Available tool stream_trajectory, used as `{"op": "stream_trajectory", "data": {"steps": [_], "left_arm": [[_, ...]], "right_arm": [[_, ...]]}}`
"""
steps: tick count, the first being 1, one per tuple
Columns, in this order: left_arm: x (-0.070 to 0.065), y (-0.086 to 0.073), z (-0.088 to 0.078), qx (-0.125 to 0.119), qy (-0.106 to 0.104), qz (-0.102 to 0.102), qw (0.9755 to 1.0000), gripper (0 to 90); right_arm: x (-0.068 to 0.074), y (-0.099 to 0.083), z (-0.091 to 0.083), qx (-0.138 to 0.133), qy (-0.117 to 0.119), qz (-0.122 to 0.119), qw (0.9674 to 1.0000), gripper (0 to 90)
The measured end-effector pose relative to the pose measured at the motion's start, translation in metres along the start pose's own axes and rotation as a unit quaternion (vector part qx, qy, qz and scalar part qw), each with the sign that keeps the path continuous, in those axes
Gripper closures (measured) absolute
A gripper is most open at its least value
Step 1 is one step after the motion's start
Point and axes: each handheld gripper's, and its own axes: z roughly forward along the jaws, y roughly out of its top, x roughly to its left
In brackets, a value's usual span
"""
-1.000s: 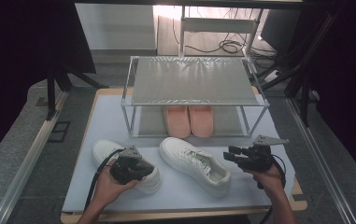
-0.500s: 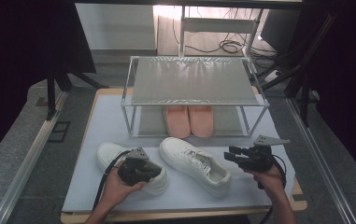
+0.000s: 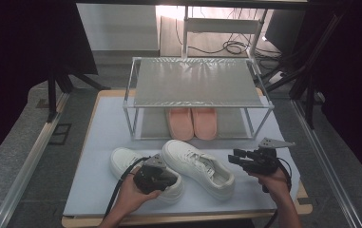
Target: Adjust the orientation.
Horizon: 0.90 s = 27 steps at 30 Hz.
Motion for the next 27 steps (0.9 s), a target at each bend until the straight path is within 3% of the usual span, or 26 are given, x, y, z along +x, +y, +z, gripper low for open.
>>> {"op": "stream_trajectory", "data": {"steps": [9,27], "left_arm": [[-0.02,0.006,0.016,0.005,-0.025,0.014,0.9996,90.0],[-0.042,0.02,0.04,0.006,-0.042,0.031,0.9986,90.0]], "right_arm": [[-0.001,0.0,-0.001,0.0,-0.001,0.0,1.0,56.0],[-0.001,0.0,0.0,0.003,-0.002,0.002,1.0,56.1]]}}
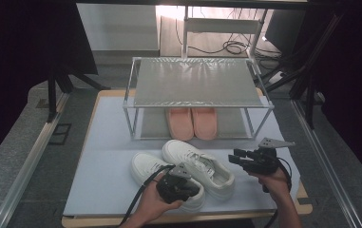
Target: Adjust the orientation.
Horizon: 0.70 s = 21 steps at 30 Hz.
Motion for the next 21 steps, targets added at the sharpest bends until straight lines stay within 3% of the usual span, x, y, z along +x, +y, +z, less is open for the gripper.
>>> {"op": "stream_trajectory", "data": {"steps": [6,10,13,21], "left_arm": [[-0.001,-0.001,0.0,-0.005,0.003,0.0,1.0,89.8],[-0.001,-0.002,-0.006,-0.017,0.014,-0.001,0.9998,81.6],[0.001,0.0,-0.017,-0.041,0.01,-0.003,0.9991,73.7],[0.001,0.004,-0.045,-0.074,0.023,0.008,0.997,65.7]], "right_arm": [[-0.001,0.0,0.0,-0.002,0.0,0.001,1.0,56.0],[-0.002,-0.001,-0.001,0.0,-0.002,0.002,1.0,56.0],[-0.002,-0.001,-0.001,-0.003,-0.002,0.003,1.0,56.0],[-0.001,-0.001,-0.001,0.0,0.0,0.002,1.0,56.0]]}}
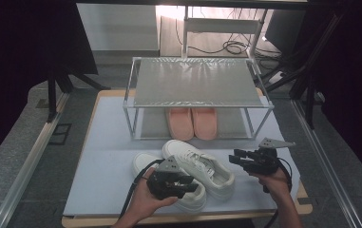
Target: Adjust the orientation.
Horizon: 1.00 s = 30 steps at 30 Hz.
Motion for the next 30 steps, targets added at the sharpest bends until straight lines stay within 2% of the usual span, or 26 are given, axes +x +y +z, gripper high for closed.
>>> {"op": "stream_trajectory", "data": {"steps": [6,10,11,14,18,24,30], "left_arm": [[0.01,-0.002,-0.029,-0.029,0.018,-0.01,0.9994,57.7],[0.021,-0.007,-0.052,-0.04,0.047,-0.015,0.998,51.1],[0.024,-0.009,-0.058,-0.04,0.061,-0.017,0.9972,48.0],[0.038,-0.016,-0.075,-0.056,0.095,-0.033,0.9933,46.2],[0.053,-0.023,-0.094,-0.065,0.124,-0.054,0.9887,43.8],[0.065,-0.031,-0.102,-0.066,0.145,-0.069,0.9849,41.3],[0.069,-0.034,-0.104,-0.063,0.152,-0.071,0.9837,40.9]], "right_arm": [[-0.001,-0.002,-0.003,-0.001,-0.002,0.004,1.0,56.6],[-0.002,-0.005,-0.005,0.003,-0.002,0.005,1.0,61.0],[-0.002,-0.006,-0.006,0.004,-0.003,0.004,1.0,62.4],[-0.003,-0.008,-0.008,0.007,-0.003,0.006,1.0,65.7],[-0.002,-0.01,-0.008,0.014,-0.008,0.002,0.9999,72.9],[0.002,-0.015,-0.006,0.035,-0.017,-0.012,0.9992,80.2],[0.003,-0.018,-0.009,0.038,-0.03,-0.008,0.9988,88.1]]}}
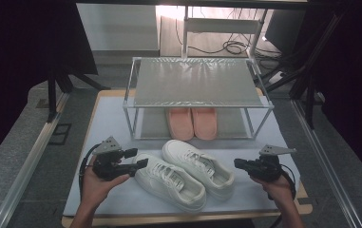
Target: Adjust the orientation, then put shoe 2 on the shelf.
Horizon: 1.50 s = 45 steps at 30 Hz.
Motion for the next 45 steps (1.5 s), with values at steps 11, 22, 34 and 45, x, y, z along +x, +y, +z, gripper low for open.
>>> {"op": "stream_trajectory", "data": {"steps": [11,22,34,45], "left_arm": [[0.007,-0.003,-0.007,-0.002,0.017,-0.004,0.9998,40.1],[0.012,-0.003,-0.006,0.003,0.018,-0.006,0.9998,39.6],[0.015,-0.006,-0.013,-0.004,0.024,-0.011,0.9996,39.7],[0.016,-0.006,-0.012,-0.001,0.025,-0.011,0.9996,39.6]], "right_arm": [[0.024,-0.035,-0.033,0.022,0.002,-0.007,0.9997,89.9],[0.035,-0.033,-0.015,0.038,0.011,-0.013,0.9992,90.0],[0.043,-0.041,-0.026,0.044,0.032,-0.012,0.9985,90.0],[0.049,-0.043,-0.023,0.05,0.029,-0.018,0.9982,90.0]]}}
